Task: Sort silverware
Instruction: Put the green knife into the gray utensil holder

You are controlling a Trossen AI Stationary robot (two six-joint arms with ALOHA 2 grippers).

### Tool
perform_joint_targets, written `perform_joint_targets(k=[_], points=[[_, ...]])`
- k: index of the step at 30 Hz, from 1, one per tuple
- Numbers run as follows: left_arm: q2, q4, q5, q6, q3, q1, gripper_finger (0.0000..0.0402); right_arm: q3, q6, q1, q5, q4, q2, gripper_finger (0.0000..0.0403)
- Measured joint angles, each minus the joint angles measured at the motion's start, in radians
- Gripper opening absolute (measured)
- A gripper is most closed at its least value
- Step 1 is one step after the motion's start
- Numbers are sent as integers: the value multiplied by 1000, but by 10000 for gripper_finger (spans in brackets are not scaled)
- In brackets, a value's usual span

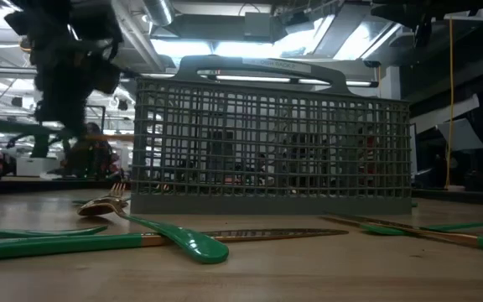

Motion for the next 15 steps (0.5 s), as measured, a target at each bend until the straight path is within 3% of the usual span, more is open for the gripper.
perform_joint_targets(k=[8,15], points=[[-143,315,-28,-60,0,19,30,0,0,0,0,0,0,111],[-134,659,-85,-79,0,-41,33,0,0,0,0,3,0,111]])
